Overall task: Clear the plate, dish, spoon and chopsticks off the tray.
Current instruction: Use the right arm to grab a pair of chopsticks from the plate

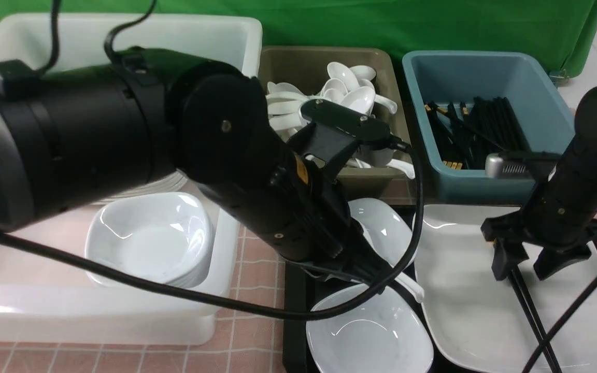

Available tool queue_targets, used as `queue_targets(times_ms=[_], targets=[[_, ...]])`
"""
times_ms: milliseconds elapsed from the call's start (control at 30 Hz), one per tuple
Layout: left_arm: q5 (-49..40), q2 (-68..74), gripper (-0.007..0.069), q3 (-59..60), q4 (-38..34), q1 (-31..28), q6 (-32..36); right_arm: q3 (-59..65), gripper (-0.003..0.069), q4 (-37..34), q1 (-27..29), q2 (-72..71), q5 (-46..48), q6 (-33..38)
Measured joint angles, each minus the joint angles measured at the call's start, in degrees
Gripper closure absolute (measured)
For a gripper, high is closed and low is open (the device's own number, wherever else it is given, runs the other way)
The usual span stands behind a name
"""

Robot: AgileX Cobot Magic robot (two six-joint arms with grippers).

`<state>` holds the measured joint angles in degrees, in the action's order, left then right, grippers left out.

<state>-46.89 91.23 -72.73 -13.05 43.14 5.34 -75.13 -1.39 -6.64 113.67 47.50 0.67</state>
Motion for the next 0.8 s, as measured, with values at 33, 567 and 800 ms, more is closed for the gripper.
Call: queue_targets(times_ms=[33,567,800], targets=[[0.25,0.17,0.0636,0.00,0.00,0.00,0.00,-0.16,0.0178,0.38,0.00,0.26,0.25,0.00],[4.42,0.22,0.0636,-0.06,-1.48,0.00,0.00,-0.97,0.0487,-3.65,0.00,-7.44,12.44,8.07],[22.74,0.27,0.0636,-0.06,-1.80,0.00,0.00,-3.22,0.0487,-8.38,0.20,-18.36,2.98,12.53]])
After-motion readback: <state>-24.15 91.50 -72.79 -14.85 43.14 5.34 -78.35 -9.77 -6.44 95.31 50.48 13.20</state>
